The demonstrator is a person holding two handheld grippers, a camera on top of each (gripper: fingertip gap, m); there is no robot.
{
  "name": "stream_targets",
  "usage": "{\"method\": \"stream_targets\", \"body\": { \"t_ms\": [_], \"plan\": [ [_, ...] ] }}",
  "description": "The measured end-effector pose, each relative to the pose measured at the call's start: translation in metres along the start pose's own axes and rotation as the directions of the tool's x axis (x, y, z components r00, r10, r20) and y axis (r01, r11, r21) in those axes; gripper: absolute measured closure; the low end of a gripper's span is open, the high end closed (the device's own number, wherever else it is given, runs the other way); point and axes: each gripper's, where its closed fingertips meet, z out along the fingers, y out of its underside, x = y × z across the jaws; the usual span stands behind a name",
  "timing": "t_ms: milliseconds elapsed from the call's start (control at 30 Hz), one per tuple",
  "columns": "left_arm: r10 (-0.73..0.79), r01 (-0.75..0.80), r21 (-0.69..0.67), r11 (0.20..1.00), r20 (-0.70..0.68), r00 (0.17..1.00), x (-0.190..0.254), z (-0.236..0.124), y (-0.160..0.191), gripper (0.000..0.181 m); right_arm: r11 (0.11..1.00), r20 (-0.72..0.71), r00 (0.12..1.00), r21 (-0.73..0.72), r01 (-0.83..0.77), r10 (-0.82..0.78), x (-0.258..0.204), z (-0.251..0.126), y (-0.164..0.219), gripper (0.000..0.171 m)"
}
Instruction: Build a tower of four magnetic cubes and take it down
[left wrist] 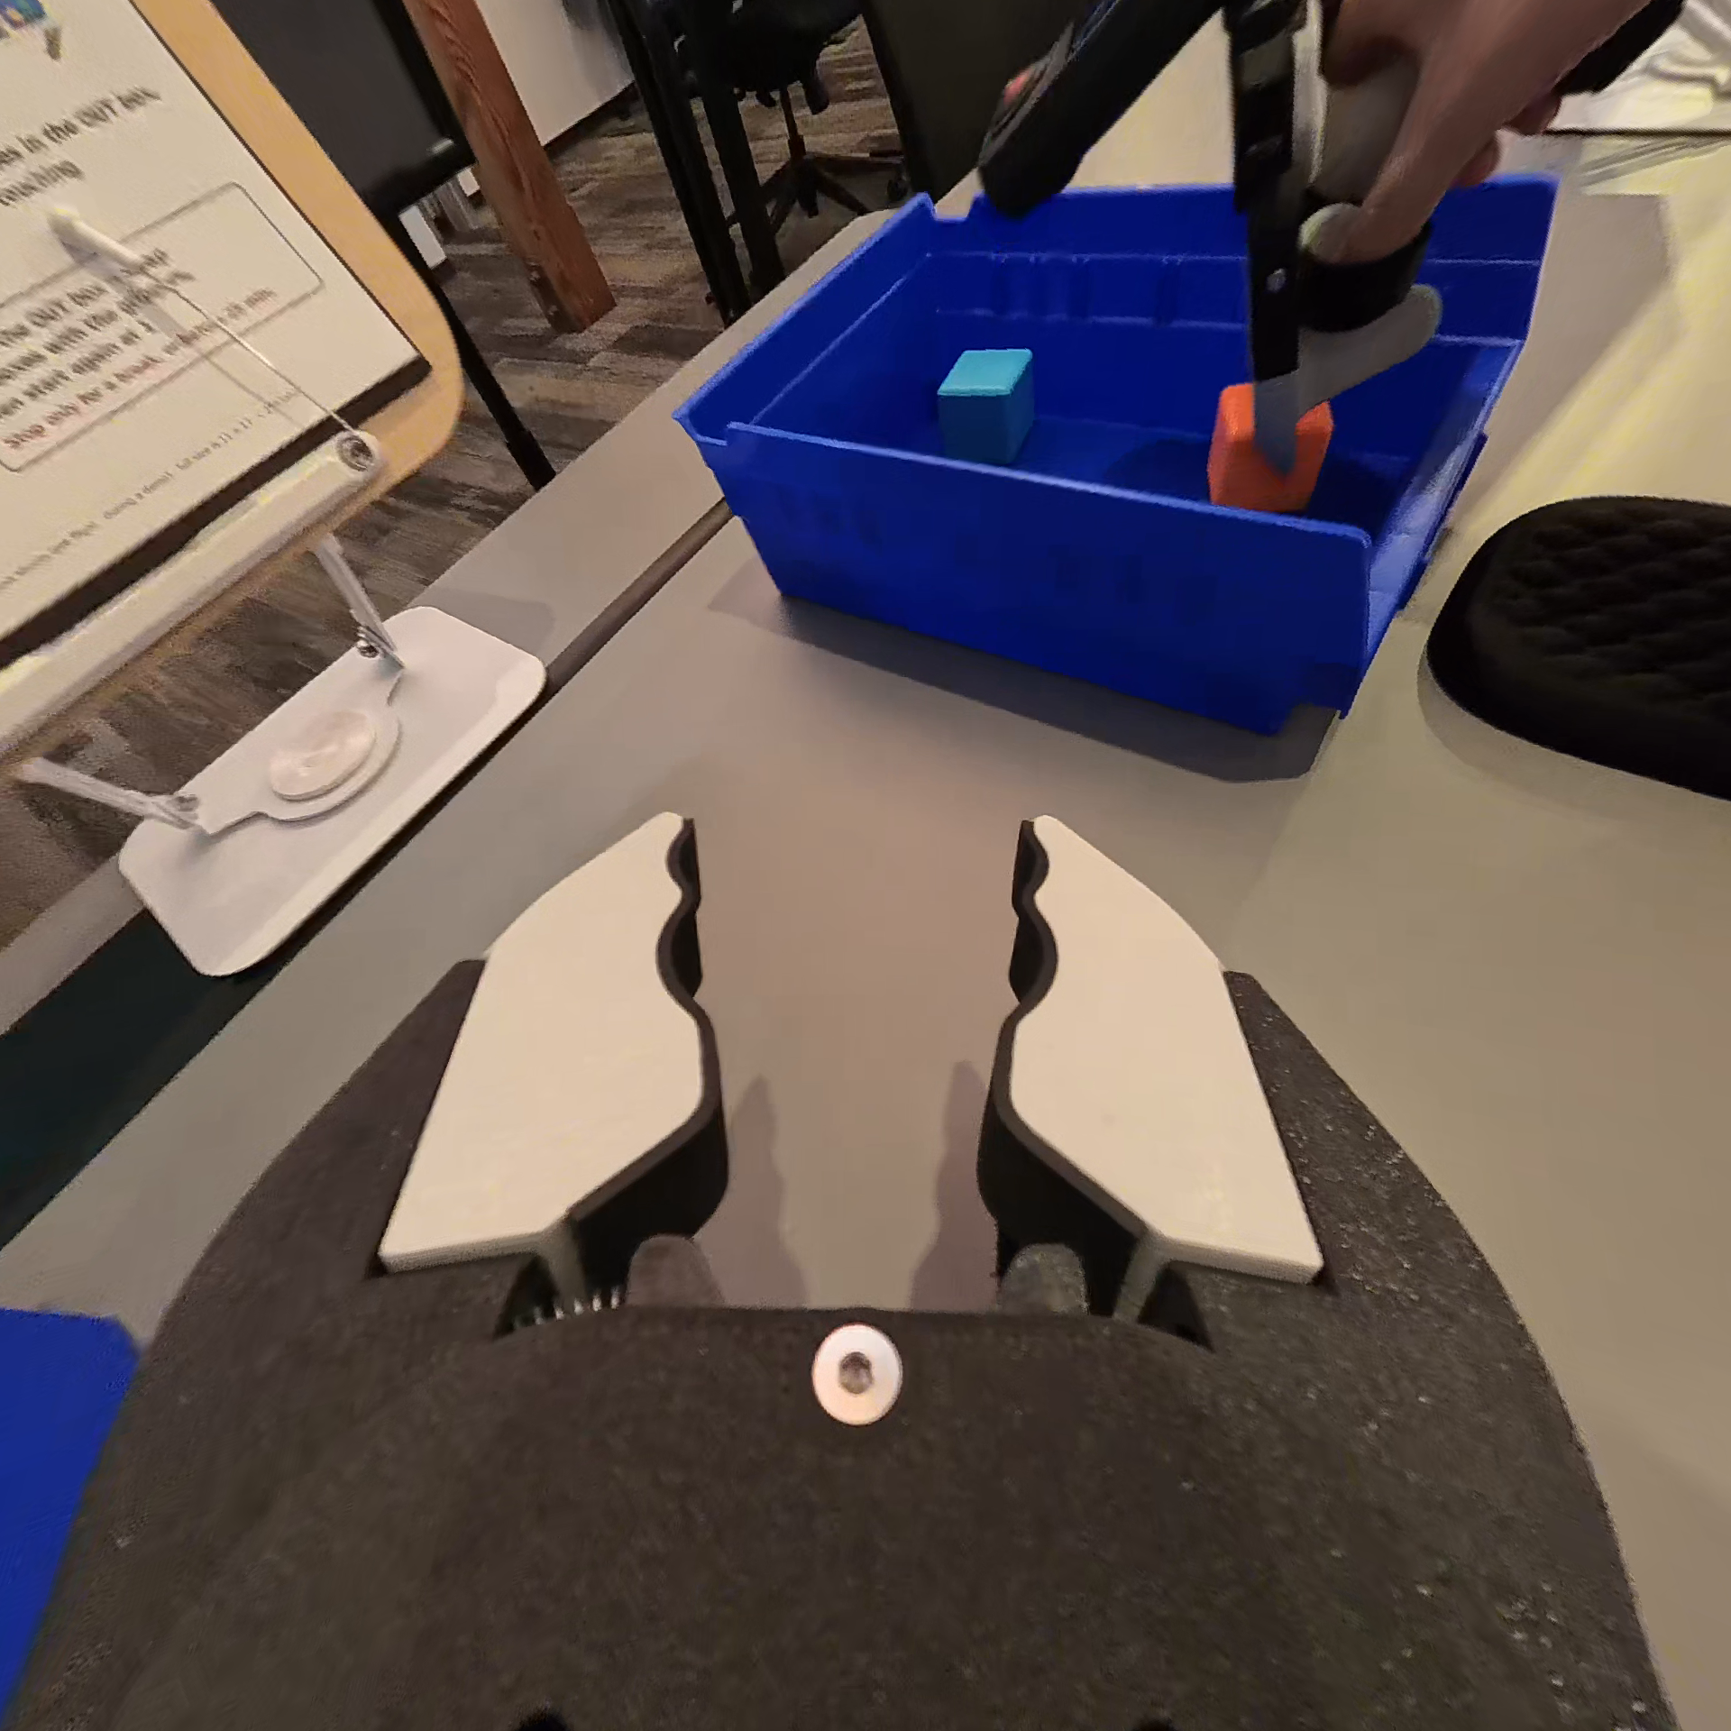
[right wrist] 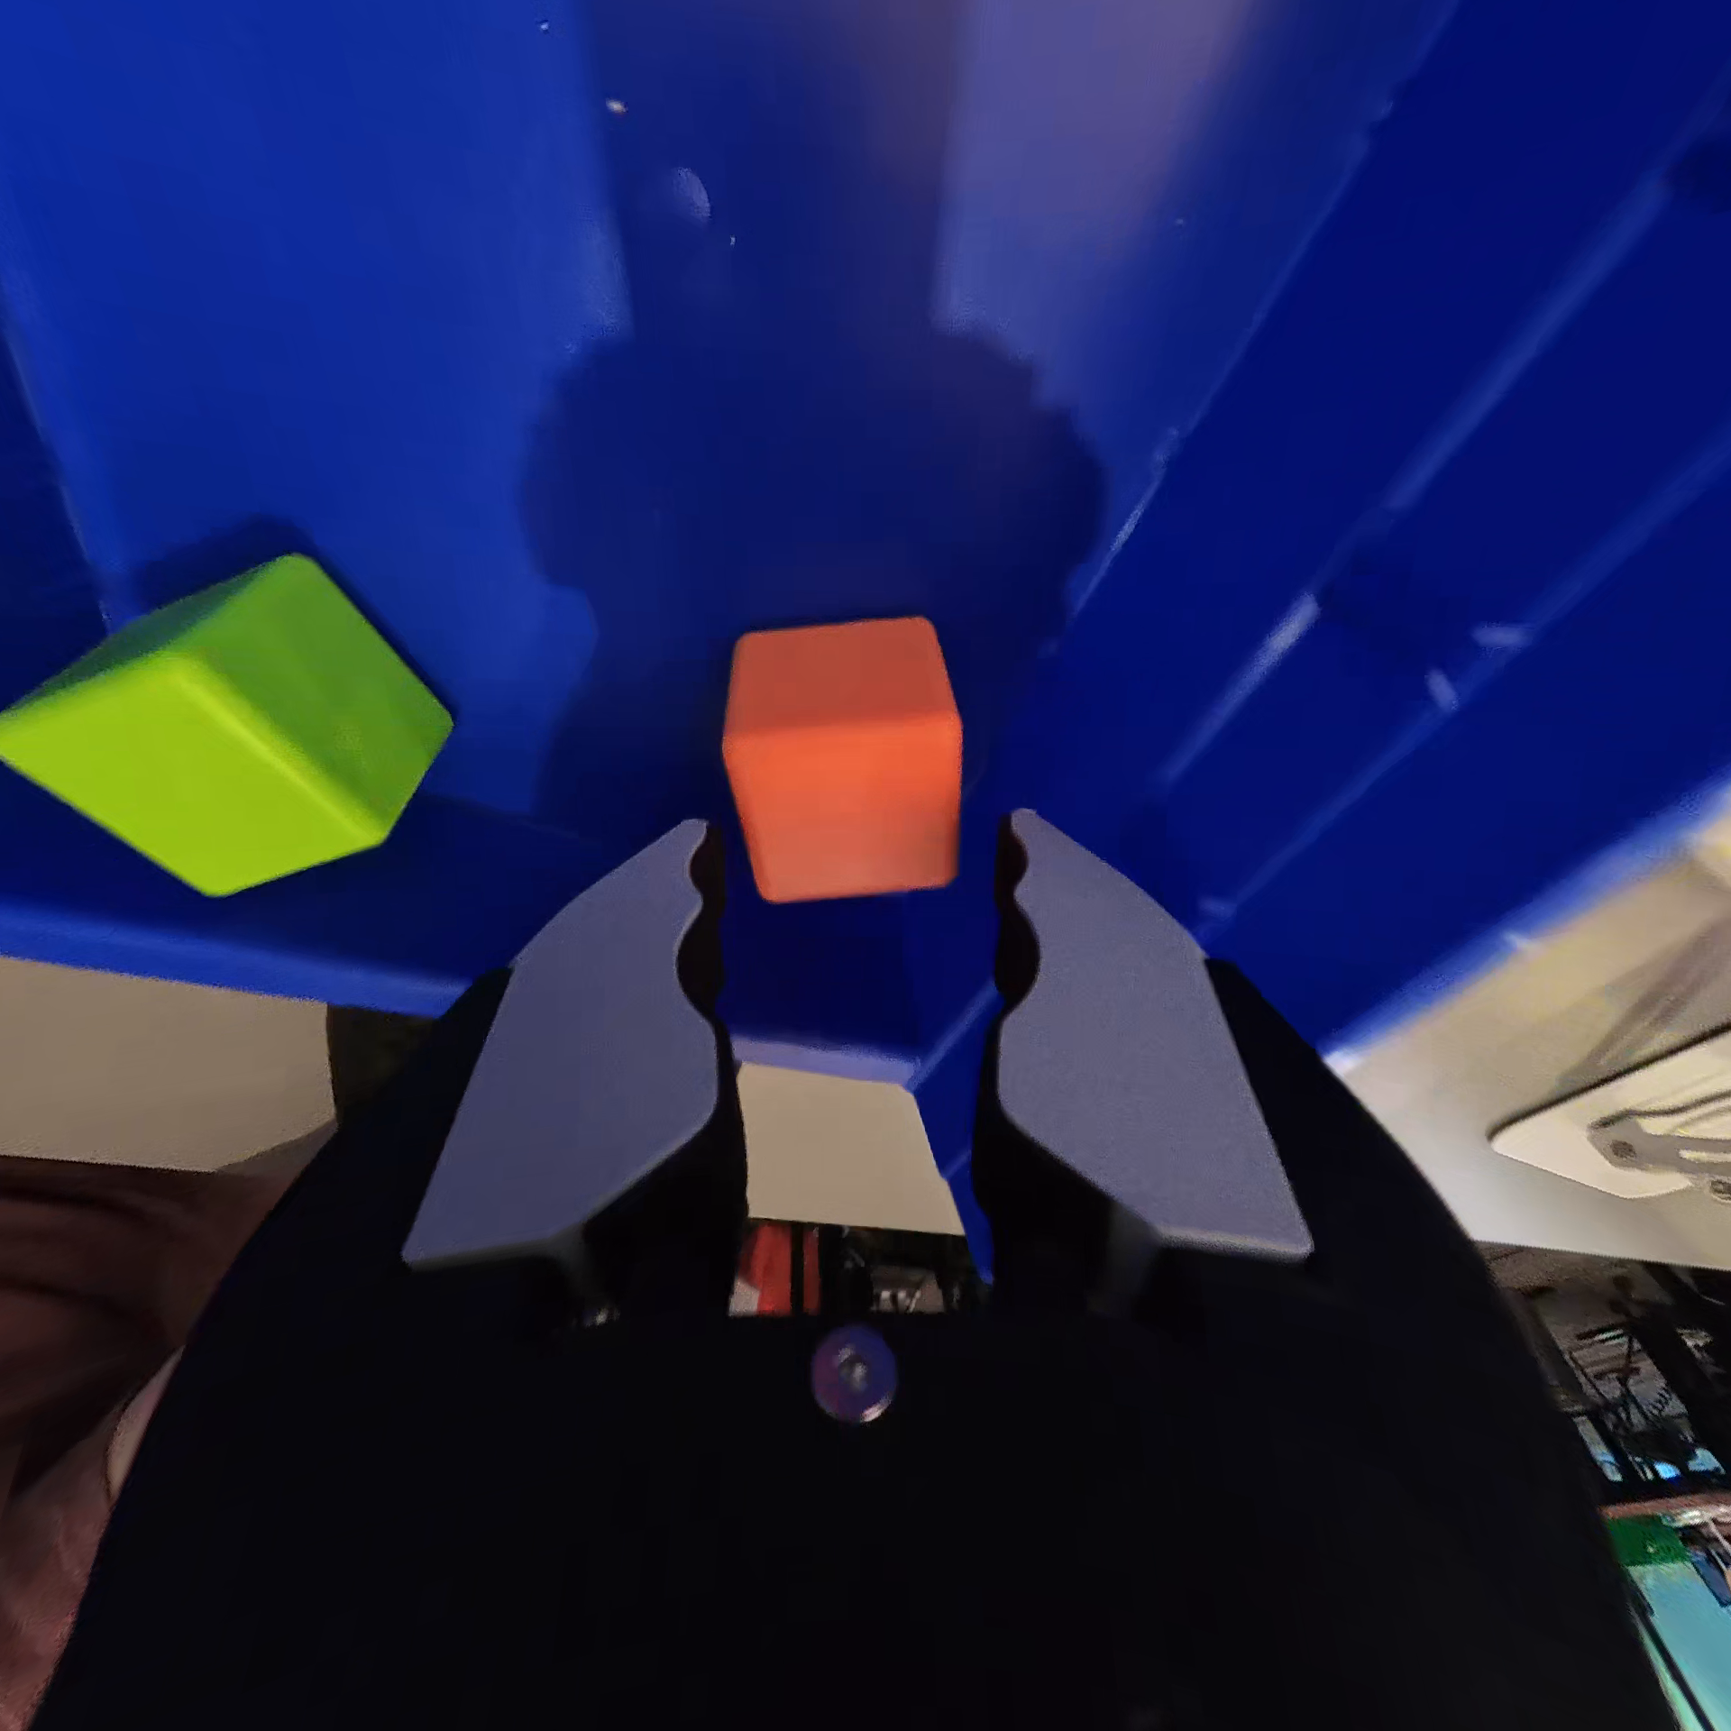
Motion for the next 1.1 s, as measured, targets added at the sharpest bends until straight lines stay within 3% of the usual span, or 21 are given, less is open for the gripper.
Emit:
{"method": "stream_targets", "body": {
  "t_ms": [100,167,233,300,400,467,533,667,800,967,1033,1100],
  "plan": [
    [0.002,-0.004,0.045,0.999,0.058,0.998,-0.020,-0.023,-0.020,0.118,0.987,-0.026,0.999,0.153,0.047,-0.043,-0.002,-0.030,-0.001,0.114],
    [0.011,-0.028,0.100,0.995,0.163,0.987,-0.049,-0.052,-0.041,0.125,0.935,-0.064,0.994,0.337,0.108,-0.091,-0.004,-0.061,-0.011,0.120],
    [0.016,-0.040,0.072,0.997,0.301,0.954,-0.092,-0.089,-0.048,0.121,0.859,-0.155,0.987,0.498,0.116,-0.043,0.012,-0.093,-0.020,0.120],
    [-0.004,0.006,-0.002,1.000,0.450,0.893,-0.139,-0.128,-0.038,0.116,0.771,-0.183,0.980,0.635,0.054,0.083,0.037,-0.118,-0.031,0.119],
    [0.026,0.127,-0.161,0.979,0.710,0.704,-0.216,-0.194,0.005,0.108,0.671,-0.088,0.962,0.733,-0.113,0.258,0.070,-0.124,-0.045,0.119],
    [0.004,0.274,-0.219,0.936,0.789,0.614,-0.251,-0.228,0.043,0.106,0.694,-0.052,0.955,0.698,-0.174,0.292,0.082,-0.104,-0.049,0.119],
    [-0.121,0.454,-0.203,0.868,0.800,0.588,-0.269,-0.244,0.083,0.102,0.751,-0.057,0.951,0.629,-0.201,0.302,0.088,-0.080,-0.048,0.119],
    [-0.326,0.654,-0.143,0.743,0.775,0.541,-0.292,-0.254,0.141,0.100,0.824,0.052,0.951,0.486,-0.290,0.303,0.080,-0.040,-0.046,0.119],
    [-0.455,0.745,-0.105,0.658,0.733,0.506,-0.304,-0.246,0.177,0.105,0.855,0.080,0.950,0.418,-0.307,0.302,0.077,-0.023,-0.045,0.123],
    [-0.484,0.817,-0.134,0.561,0.747,0.455,-0.309,-0.246,0.216,0.128,0.868,0.089,0.957,0.404,-0.289,0.277,0.071,-0.020,-0.048,0.123],
    [-0.531,0.835,-0.125,0.536,0.719,0.448,-0.307,-0.242,0.220,0.153,0.869,0.091,0.958,0.404,-0.287,0.274,0.070,-0.020,-0.049,0.123],
    [-0.569,0.851,-0.100,0.516,0.702,0.428,-0.308,-0.242,0.222,0.159,0.869,0.100,0.958,0.405,-0.285,0.268,0.069,-0.019,-0.050,0.122]
  ]
}}
